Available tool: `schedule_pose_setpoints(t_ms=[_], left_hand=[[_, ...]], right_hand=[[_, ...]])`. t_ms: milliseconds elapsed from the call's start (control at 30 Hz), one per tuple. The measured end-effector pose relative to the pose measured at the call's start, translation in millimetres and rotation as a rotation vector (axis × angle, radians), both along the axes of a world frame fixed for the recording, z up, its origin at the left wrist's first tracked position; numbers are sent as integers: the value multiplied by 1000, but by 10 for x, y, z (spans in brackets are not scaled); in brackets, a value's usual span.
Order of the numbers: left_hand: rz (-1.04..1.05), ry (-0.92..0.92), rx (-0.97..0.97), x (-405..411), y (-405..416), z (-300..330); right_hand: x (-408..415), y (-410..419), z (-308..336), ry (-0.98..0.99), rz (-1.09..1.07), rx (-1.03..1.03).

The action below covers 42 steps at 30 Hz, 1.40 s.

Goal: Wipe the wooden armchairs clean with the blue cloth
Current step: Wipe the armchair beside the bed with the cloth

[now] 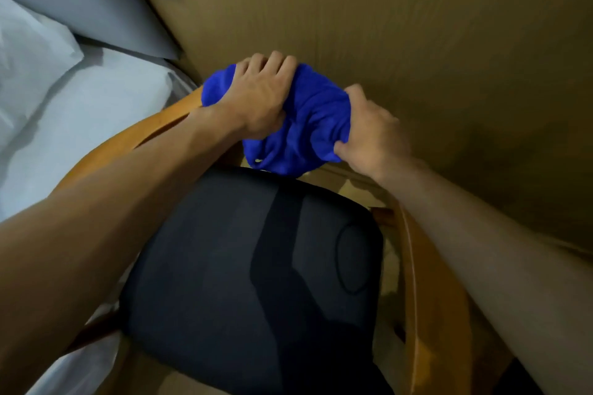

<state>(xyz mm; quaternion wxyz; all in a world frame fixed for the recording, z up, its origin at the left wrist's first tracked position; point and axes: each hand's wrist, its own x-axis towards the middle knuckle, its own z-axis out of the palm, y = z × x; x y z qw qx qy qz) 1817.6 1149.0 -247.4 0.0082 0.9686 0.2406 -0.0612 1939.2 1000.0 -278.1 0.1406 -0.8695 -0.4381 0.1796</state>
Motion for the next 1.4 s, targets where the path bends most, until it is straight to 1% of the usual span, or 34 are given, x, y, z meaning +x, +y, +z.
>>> schedule_pose_setpoints(t_ms=[167, 300, 367, 433, 533, 667, 767, 967, 1067, 1300, 1400], left_hand=[[-249, 80, 158, 367, -453, -73], [-445, 128, 238, 532, -883, -221], [-508, 164, 209, 593, -1122, -308], [-540, 181, 142, 634, -1341, -382], [-576, 151, 30, 624, -1507, -428], [-616, 140, -73, 548, -1678, -429], [-647, 160, -118, 463, -1876, -393], [-804, 268, -83, 198, -2198, -289], [-879, 264, -72, -11, -2396, -255], [-1033, 202, -59, -621, -2927, -304], [-1093, 187, -64, -855, -3091, -320]], right_hand=[[76, -472, -191, 76, -155, -176], [13, -951, -214, 88, -232, -280], [-53, -1148, -180, 111, -263, -298], [-138, -1345, -137, 147, -306, -303], [-286, -1620, -80, 165, -364, -274], [-473, -1881, -29, 145, -422, -235], [-644, -2043, -15, 91, -458, -214], [-1118, -2378, -31, 25, -600, -247], [-1413, -2573, -38, 21, -671, -268], [-2236, -3027, 13, 108, -870, -255], [-2574, -3160, 11, 106, -904, -240]])
